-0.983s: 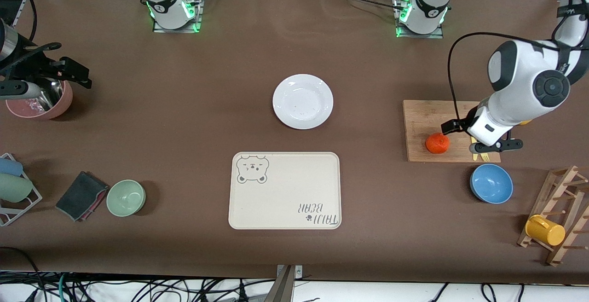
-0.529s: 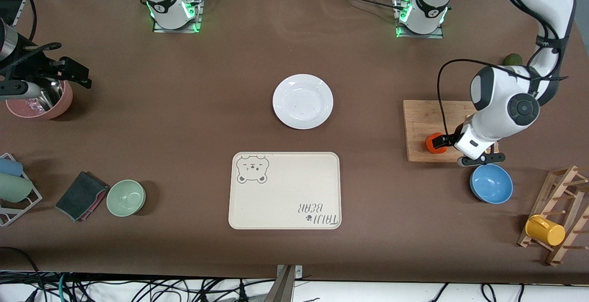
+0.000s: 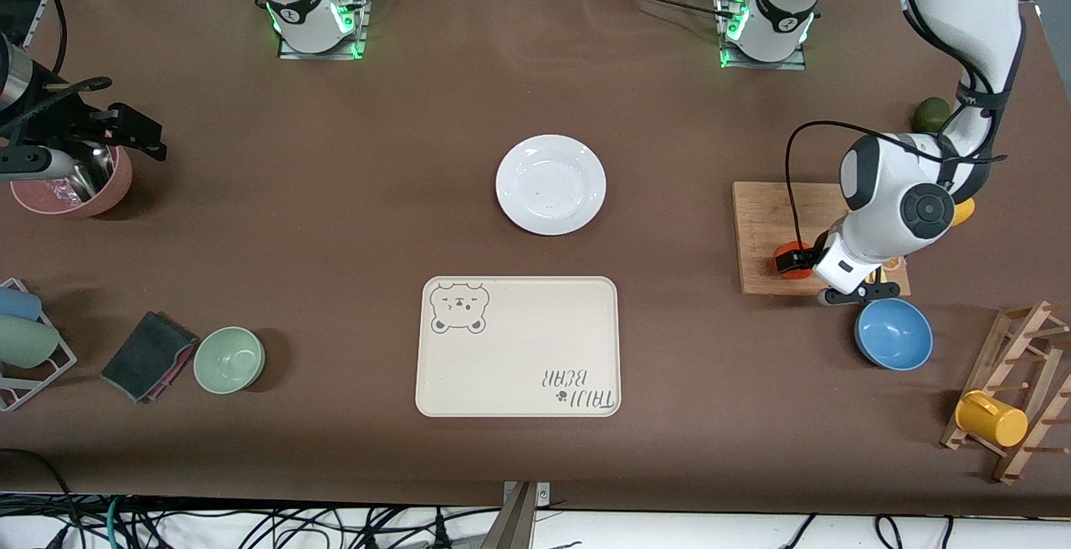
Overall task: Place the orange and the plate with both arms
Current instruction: 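Reach the left gripper down to the orange on the cutting board, then close the left gripper on the orange and lift it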
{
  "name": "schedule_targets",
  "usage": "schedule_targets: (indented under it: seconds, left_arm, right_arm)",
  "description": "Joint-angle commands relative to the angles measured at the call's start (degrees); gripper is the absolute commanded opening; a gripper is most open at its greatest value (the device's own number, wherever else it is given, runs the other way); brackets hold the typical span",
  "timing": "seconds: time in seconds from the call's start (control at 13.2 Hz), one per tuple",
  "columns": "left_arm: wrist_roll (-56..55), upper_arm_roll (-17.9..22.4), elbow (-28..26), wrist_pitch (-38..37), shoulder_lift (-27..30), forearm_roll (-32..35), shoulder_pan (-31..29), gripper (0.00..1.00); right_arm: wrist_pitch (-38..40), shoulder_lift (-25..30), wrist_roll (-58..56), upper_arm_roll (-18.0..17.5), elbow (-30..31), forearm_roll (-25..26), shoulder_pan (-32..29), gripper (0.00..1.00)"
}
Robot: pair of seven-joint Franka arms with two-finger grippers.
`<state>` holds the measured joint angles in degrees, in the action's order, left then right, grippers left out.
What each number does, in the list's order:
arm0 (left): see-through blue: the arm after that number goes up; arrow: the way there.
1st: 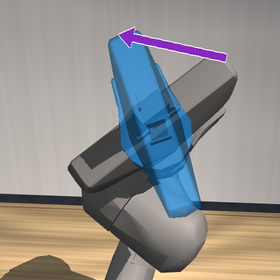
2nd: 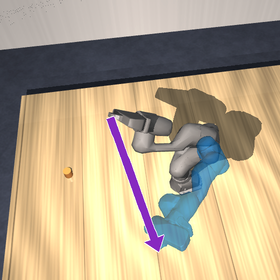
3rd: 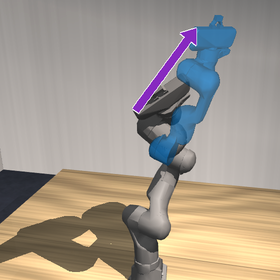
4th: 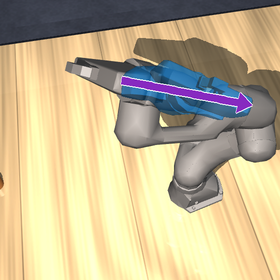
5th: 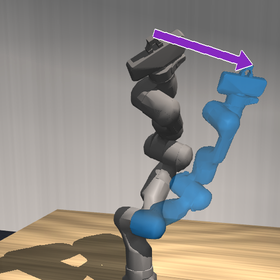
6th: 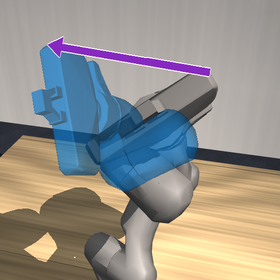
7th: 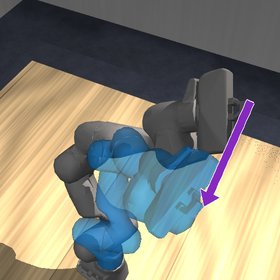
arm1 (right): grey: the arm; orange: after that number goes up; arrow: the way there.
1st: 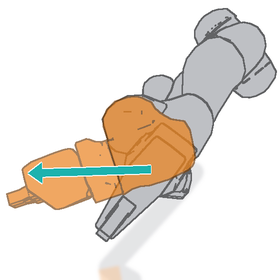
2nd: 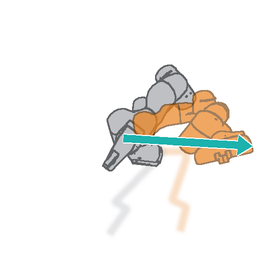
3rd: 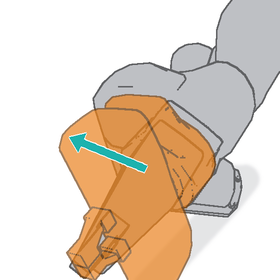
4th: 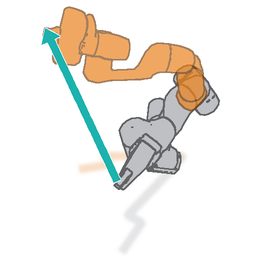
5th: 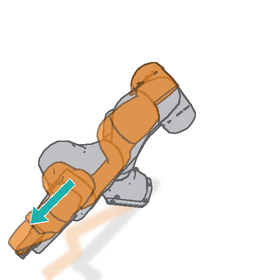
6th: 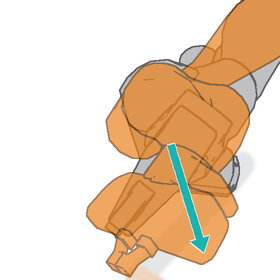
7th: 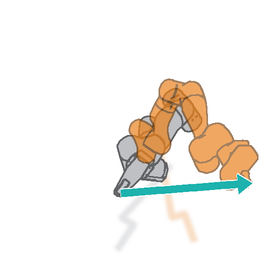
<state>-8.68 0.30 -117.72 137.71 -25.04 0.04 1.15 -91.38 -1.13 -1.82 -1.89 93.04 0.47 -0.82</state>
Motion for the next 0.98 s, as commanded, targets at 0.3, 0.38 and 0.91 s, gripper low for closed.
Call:
schedule_targets:
  seconds: [0.3,0.38,0.91]
  left_arm:
    - [0.1,0.4,-1.3,1.9,-0.8,-0.8,1.1,0.60]
    - [0.2,0.4,-1.3,1.9,-0.8,-0.7,1.2,0.33]
    - [-0.2,0.3,-0.3,-3.0,5.5,-0.9,5.2,0.03]
  right_arm:
    - [1.0,0.4,-0.6,-0.4,-0.7,0.8,-0.2,1.00]
    - [1.1,0.4,-0.6,-0.4,-0.7,0.8,-0.2,1.00]
    - [1.1,0.4,-0.6,-0.5,-0.7,0.8,-0.2,1.00]
